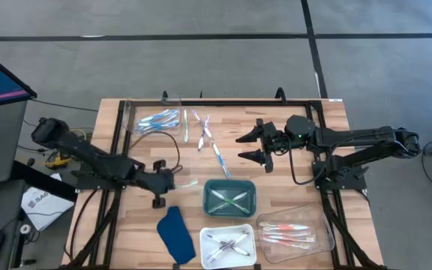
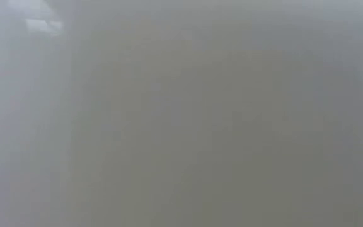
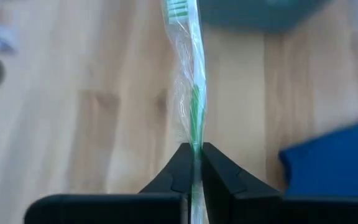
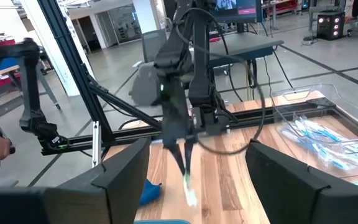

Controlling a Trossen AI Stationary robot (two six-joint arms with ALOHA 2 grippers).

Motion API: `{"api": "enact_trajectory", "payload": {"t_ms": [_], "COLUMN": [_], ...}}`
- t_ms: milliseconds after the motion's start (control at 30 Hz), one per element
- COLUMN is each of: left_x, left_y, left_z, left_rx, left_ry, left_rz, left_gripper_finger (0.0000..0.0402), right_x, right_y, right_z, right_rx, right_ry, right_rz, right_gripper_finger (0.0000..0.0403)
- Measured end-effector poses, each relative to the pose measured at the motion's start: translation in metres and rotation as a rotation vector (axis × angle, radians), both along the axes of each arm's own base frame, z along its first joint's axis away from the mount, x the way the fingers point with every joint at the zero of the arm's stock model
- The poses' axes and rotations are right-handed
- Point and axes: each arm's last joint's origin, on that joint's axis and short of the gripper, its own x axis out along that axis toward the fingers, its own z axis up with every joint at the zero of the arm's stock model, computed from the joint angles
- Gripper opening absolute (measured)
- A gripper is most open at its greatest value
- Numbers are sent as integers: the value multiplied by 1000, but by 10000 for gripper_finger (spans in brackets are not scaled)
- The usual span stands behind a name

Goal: Pick & Place Toothbrushes
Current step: Put the green toothbrush into the green bin

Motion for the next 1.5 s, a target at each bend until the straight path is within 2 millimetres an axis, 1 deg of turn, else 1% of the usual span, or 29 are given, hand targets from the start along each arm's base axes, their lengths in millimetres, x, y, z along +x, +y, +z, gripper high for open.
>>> {"api": "enact_trajectory", "payload": {"t_ms": [167, 267, 333, 433, 500, 567, 633, 733, 833, 967, 1100, 1200, 1333, 1500], "left_x": [-1, 7, 17, 38, 54, 72, 89, 114, 136, 162, 181, 193, 204, 210], "left_y": [6, 7, 6, 5, 4, 1, -4, -14, -23, -31, -34, -34, -31, -29], "left_z": [32, 55, 72, 94, 104, 108, 106, 97, 85, 76, 70, 62, 41, 18], "left_rx": [12, 53, 80, 107, 116, 118, 114, 90, 51, 22, 13, 10, -7, -37], "left_ry": [-155, -226, -266, -298, -309, -301, -282, -248, -230, -217, -211, -202, -163, -102], "left_rz": [-16, -67, -91, -135, -148, -139, -132, -116, -89, -91, -95, -86, -64, -21], "left_gripper_finger": [6, 6, 6, 6, 6, 6, 6, 6, 6, 6, 6, 6, 6, 6], "right_x": [0, 0, 0, 0, 0, -2, -8, -24, -37, -46, -44, -41, -41, -41], "right_y": [0, 0, 0, 0, 0, 1, -1, -4, -5, -3, 1, 3, 2, 3], "right_z": [0, 0, 0, 0, -1, -3, -4, -1, -1, -4, -2, 1, 2, 1], "right_rx": [0, 0, 0, 1, 14, 39, 81, 144, 118, 65, 39, 7, 3, 4], "right_ry": [0, 1, 1, 1, 10, 43, 94, 161, 225, 279, 248, 207, 200, 208], "right_rz": [0, 0, 0, 0, 2, 18, 24, -8, -55, -34, 17, 56, 55, 58], "right_gripper_finger": [260, 260, 260, 260, 260, 260, 260, 260, 260, 260, 260, 260, 260, 260]}}
